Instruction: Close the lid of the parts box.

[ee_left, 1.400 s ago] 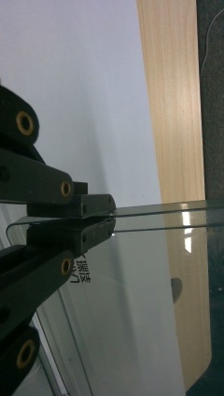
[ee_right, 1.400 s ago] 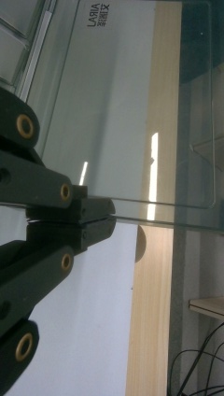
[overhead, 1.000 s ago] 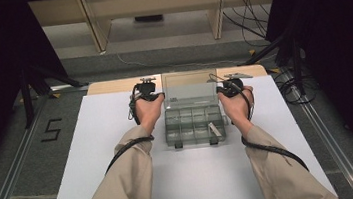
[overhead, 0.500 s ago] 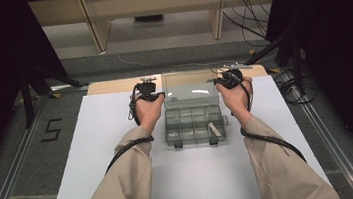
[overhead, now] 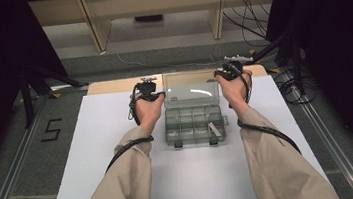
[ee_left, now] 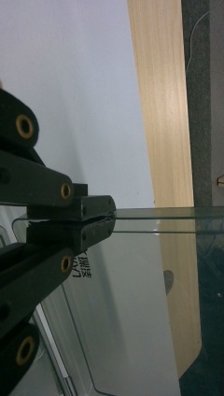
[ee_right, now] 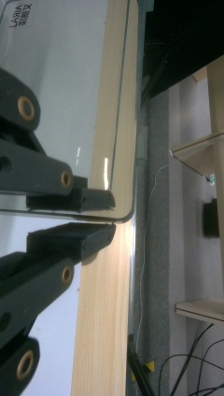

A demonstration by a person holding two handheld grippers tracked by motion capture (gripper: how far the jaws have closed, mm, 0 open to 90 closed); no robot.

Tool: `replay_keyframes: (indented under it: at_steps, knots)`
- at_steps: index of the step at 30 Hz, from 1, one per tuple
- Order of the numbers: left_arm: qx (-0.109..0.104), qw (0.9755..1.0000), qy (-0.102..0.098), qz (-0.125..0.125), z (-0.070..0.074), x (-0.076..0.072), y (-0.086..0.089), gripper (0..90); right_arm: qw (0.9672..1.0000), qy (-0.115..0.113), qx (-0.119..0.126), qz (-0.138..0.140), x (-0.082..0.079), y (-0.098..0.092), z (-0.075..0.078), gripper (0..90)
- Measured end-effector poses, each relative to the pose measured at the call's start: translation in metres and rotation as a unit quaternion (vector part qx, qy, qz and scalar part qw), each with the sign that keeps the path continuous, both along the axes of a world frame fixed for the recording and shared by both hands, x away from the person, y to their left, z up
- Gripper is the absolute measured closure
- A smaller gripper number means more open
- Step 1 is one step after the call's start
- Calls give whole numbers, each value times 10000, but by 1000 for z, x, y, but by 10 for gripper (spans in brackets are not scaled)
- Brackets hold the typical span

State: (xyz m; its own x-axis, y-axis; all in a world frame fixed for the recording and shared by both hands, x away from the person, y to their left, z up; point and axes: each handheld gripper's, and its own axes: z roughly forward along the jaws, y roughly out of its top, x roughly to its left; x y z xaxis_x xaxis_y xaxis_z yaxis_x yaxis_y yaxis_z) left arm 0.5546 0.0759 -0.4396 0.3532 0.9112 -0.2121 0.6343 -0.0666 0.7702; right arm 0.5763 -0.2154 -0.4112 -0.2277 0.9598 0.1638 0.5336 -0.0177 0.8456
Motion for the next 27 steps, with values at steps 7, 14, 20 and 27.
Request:
replay_keyframes:
  at_steps: [7, 14, 20, 27]
  knots:
    - [-62, 10000, -32, 49, -1, 1, -1, 876, 9999, -17, 67, -80, -1, 0, 1, 875]
    - [153, 9998, 15, -143, -1, 0, 3, 859, 10000, -47, -23, -75, -5, 2, 3, 877]
    - [-20, 9996, -258, -89, 4, 2, 2, 768, 9999, -130, -48, -20, -11, 1, 6, 877]
    - [-107, 9975, -694, -71, 23, 4, 8, 709, 9996, -274, -63, 67, -20, 0, 9, 877]
